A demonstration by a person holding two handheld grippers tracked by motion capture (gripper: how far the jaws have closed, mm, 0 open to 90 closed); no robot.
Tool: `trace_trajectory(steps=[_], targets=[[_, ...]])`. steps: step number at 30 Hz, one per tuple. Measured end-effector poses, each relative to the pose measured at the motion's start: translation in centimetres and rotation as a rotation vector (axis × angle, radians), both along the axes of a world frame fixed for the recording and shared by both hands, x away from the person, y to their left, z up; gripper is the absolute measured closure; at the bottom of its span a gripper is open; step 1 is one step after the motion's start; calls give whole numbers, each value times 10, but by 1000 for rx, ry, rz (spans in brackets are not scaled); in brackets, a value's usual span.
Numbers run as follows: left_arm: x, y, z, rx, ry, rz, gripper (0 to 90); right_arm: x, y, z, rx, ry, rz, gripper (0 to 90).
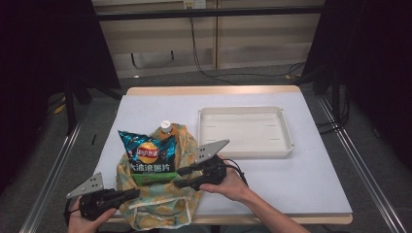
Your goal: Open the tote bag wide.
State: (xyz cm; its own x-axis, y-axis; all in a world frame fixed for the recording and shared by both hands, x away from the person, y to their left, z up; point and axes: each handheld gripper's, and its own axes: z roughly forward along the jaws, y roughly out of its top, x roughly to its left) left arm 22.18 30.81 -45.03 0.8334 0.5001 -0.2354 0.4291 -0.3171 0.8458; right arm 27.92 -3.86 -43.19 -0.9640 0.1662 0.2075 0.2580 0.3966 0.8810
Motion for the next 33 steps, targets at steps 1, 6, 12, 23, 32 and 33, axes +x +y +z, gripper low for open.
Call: trace_trajectory(steps=[1,6,12,23,32,33], targets=[[-1,0,0,-3,-2,0,900,0,0,-3,3,12,7,730],[-2,-1,-3,24,10,-10,900,-4,-7,-7,-16,25,31,900],[-3,-2,-6,49,18,-20,900,-8,-10,-18,-71,38,24,900],[-2,-3,-9,38,24,-32,889,-9,-17,-45,-91,79,-1,900],[-2,-4,-9,30,17,-41,760,-9,-15,-51,-107,80,-13,893],[-3,-4,-9,25,13,-43,746,-9,-15,-49,-101,78,-13,880]])
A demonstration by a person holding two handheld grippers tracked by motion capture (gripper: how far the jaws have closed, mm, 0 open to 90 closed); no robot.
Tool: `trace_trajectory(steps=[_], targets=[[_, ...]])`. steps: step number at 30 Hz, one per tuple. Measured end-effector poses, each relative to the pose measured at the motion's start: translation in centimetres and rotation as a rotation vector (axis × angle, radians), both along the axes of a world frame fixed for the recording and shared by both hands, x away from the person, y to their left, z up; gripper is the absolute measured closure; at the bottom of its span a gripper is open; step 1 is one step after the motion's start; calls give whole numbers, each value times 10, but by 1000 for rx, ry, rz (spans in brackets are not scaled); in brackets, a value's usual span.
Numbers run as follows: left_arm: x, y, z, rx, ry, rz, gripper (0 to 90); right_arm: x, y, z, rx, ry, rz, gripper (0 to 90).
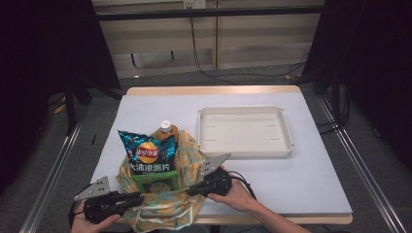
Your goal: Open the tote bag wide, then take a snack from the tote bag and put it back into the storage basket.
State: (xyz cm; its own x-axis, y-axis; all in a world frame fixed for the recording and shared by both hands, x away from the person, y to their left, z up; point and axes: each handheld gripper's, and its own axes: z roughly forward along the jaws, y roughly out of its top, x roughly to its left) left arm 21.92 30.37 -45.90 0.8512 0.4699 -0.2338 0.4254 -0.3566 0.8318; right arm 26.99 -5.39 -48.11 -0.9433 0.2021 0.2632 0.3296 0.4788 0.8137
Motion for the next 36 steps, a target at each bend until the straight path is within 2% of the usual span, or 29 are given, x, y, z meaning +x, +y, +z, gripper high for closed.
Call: trace_trajectory(steps=[2,3,5,8,10,14,15,18,20,22,26,28,29,30,31,35,36], targets=[[-1,0,1,-14,-8,-3,706,0,-1,5,19,-2,-4,820],[-2,1,2,-39,-10,-1,679,1,-3,8,35,2,-11,797],[-3,2,4,-55,-28,12,602,1,-4,11,56,1,-18,780],[-4,4,7,-99,-43,42,458,1,-7,16,75,-6,-34,707],[-5,6,8,-122,-53,49,405,1,-9,19,85,-16,-49,649],[-6,9,11,-162,-70,95,271,2,-15,32,133,-43,-88,551],[-6,10,11,-156,-77,115,271,2,-15,32,133,-43,-88,551],[-5,15,11,-184,-80,167,214,1,-17,40,150,-70,-107,519],[-5,16,11,-187,-82,189,194,1,-18,45,169,-77,-113,490],[-3,16,10,-185,-78,189,166,0,-17,50,176,-97,-119,471],[0,16,8,-174,-74,202,139,2,-17,58,199,-104,-140,468],[1,17,9,-168,-80,226,134,2,-16,60,195,-112,-140,469],[2,18,8,-181,-77,230,134,3,-15,61,199,-115,-146,473],[2,18,8,-160,-79,258,134,3,-14,62,199,-118,-147,476],[3,18,8,-157,-83,262,128,3,-12,64,199,-122,-145,479],[4,15,7,-154,-83,235,119,6,-3,70,225,-134,-138,493],[4,14,8,-145,-86,241,117,7,0,69,233,-133,-140,497]])
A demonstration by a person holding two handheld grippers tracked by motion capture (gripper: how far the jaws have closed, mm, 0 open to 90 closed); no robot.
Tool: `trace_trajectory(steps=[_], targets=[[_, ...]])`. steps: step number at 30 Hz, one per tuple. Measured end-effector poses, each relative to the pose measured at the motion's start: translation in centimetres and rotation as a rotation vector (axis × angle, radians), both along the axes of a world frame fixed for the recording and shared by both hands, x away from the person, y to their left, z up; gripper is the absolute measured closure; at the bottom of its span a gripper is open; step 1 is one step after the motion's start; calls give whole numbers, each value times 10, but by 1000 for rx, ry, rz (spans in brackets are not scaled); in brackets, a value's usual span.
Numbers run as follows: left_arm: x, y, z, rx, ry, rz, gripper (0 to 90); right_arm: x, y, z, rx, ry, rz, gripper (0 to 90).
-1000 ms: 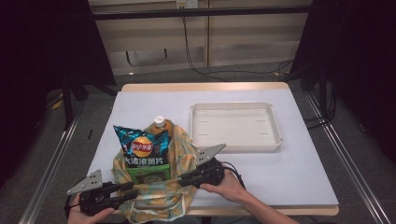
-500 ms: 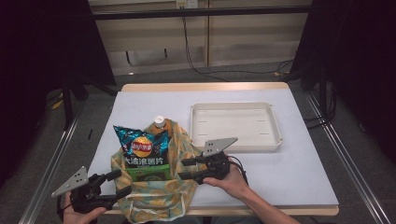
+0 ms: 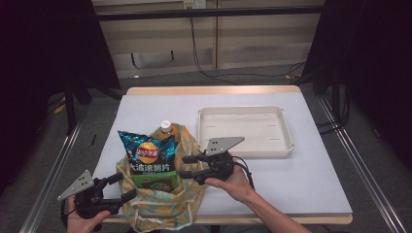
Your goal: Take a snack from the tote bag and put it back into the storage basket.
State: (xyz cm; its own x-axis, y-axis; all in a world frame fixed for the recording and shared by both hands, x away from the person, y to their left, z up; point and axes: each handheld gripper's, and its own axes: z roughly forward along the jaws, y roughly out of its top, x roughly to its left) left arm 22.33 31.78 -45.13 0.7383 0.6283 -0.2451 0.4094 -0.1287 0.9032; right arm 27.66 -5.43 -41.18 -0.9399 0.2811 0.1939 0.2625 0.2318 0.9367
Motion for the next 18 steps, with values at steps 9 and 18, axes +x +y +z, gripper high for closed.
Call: trace_trajectory(steps=[9,18], targets=[[-1,-1,0,5,-9,-25,197,-7,14,0,-32,-12,54,503],[1,-4,-2,34,4,-46,225,-5,31,-6,-68,10,91,608]])
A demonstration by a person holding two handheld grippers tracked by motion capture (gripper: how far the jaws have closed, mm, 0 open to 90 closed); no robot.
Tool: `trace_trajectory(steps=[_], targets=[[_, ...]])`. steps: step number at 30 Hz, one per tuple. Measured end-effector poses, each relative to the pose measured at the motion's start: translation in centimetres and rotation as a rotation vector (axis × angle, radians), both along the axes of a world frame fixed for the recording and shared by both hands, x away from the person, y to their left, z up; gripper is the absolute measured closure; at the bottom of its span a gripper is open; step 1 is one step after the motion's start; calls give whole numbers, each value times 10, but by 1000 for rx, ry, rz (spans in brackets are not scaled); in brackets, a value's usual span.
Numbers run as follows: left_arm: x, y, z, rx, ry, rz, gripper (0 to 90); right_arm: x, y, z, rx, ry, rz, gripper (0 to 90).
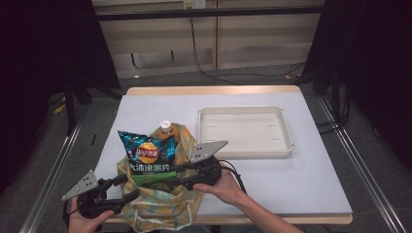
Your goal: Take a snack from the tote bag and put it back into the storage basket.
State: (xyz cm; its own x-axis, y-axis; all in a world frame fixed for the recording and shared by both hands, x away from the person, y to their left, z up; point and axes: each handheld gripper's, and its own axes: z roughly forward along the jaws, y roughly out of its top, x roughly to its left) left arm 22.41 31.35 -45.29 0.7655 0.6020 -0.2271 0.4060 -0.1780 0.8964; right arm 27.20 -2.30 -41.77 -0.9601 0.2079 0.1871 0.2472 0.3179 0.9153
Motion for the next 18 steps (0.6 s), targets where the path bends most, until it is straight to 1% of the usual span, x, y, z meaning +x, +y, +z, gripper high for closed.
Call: trace_trajectory(steps=[1,2,3,4,5,6,7,9,10,11,12,14,17,18], targets=[[0,-1,0,-2,1,-9,221,1,2,-1,-2,-4,8,645],[0,-1,0,2,-2,-4,218,2,3,0,3,-2,10,659],[0,-2,0,11,-2,3,214,3,5,0,15,9,10,660],[0,-2,0,13,-1,5,209,4,7,0,15,17,15,666],[1,-2,0,7,2,-9,204,5,9,0,3,12,13,667],[1,-2,0,11,4,-10,197,6,10,-1,-3,16,14,664],[1,-2,-1,11,3,-10,187,6,12,-2,-9,22,12,671],[0,-2,0,23,1,5,174,6,15,-5,-34,24,5,682],[1,-2,0,24,0,7,167,7,14,-5,-37,30,1,697],[1,-2,0,25,0,6,161,7,14,-6,-29,38,4,714],[1,-2,-1,18,1,1,151,7,14,-6,-33,36,5,730],[2,-3,-1,21,0,-1,136,7,14,-5,-35,40,3,740],[2,-3,-1,34,1,10,125,8,12,-4,-40,34,4,750],[2,-3,-1,32,-2,6,121,8,11,-3,-36,35,2,753]])
